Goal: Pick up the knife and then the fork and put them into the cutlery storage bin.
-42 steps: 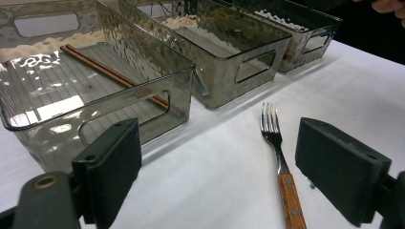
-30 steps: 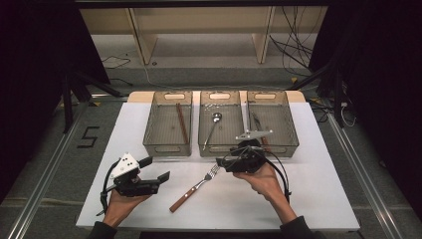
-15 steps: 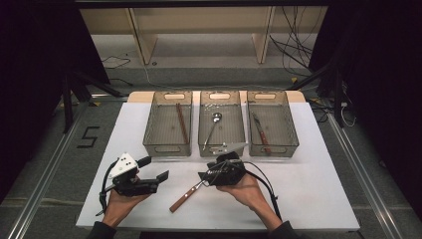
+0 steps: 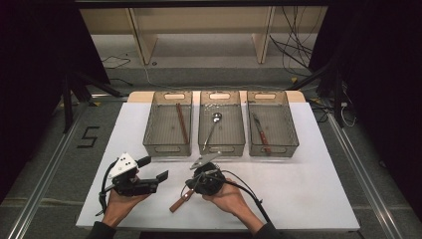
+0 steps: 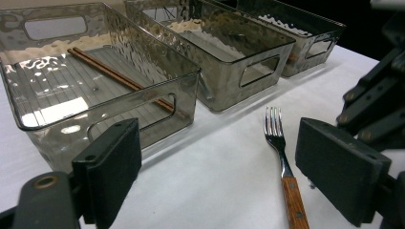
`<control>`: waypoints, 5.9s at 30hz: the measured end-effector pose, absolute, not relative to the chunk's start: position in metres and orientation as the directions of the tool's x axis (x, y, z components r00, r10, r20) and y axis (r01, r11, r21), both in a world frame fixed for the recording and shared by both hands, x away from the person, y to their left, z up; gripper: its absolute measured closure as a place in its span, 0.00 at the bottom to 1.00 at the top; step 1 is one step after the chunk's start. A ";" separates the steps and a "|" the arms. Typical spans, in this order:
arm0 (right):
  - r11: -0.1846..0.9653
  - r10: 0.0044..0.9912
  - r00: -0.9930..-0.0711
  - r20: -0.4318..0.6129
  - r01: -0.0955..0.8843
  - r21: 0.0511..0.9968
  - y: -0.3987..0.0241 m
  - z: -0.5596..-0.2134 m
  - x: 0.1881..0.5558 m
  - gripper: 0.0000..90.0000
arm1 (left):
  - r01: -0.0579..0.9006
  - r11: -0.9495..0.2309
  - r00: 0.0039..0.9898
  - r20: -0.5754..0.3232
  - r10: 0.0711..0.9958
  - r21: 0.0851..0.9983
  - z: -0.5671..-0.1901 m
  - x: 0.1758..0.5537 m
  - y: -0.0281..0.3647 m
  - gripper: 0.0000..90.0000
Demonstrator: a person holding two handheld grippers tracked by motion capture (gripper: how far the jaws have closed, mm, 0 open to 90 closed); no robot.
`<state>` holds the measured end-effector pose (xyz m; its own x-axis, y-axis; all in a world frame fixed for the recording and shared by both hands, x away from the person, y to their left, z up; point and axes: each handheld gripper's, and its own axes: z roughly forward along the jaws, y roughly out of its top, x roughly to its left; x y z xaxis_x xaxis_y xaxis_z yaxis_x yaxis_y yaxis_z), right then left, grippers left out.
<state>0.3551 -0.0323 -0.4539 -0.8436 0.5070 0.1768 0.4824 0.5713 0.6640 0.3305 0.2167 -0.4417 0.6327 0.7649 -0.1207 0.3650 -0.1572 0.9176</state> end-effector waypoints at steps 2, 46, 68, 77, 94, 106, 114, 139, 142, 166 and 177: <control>0.590 0.491 -0.854 0.170 0.470 0.657 -0.026 -0.457 0.353 1.00 | 0.366 -0.157 0.632 -0.121 0.765 0.917 -0.442 0.330 0.217 0.17; 0.751 0.430 -0.897 0.101 0.418 0.511 -0.042 -0.476 0.338 1.00 | 0.370 -0.157 0.629 -0.122 0.768 0.916 -0.442 0.331 0.216 0.17; 0.676 0.566 -0.818 0.098 0.529 0.513 -0.111 -0.457 0.344 0.84 | 0.371 -0.162 0.632 -0.121 0.766 0.914 -0.442 0.331 0.215 0.17; 0.666 0.665 -0.747 0.013 0.601 0.442 -0.106 -0.448 0.343 0.45 | 0.370 -0.166 0.634 -0.118 0.764 0.914 -0.442 0.330 0.215 0.17; 0.715 0.650 -0.759 0.021 0.621 0.321 -0.101 -0.458 0.341 0.62 | 0.369 -0.169 0.636 -0.115 0.763 0.914 -0.442 0.330 0.214 0.17; 0.754 0.619 -0.785 -0.009 0.592 0.285 -0.094 -0.461 0.341 0.77 | 0.369 -0.169 0.637 -0.116 0.762 0.914 -0.442 0.330 0.213 0.17; 0.748 0.626 -0.780 0.015 0.606 0.271 -0.095 -0.461 0.347 0.85 | 0.369 -0.168 0.638 -0.117 0.761 0.914 -0.442 0.330 0.213 0.17; 0.684 0.641 -0.766 0.059 0.604 0.410 -0.117 -0.427 0.357 0.86 | 0.369 -0.168 0.635 -0.117 0.764 0.914 -0.442 0.331 0.214 0.17; 0.658 0.653 -0.754 0.067 0.609 0.443 -0.124 -0.418 0.361 0.86 | 0.368 -0.166 0.636 -0.117 0.763 0.915 -0.442 0.331 0.214 0.17; 0.571 0.692 -0.717 0.082 0.613 0.546 -0.148 -0.402 0.380 0.86 | 0.364 -0.161 0.638 -0.120 0.760 0.918 -0.442 0.330 0.214 0.17; 0.534 0.712 -0.696 0.093 0.623 0.572 -0.158 -0.399 0.388 0.86 | 0.364 -0.154 0.637 -0.125 0.761 0.918 -0.442 0.330 0.214 0.17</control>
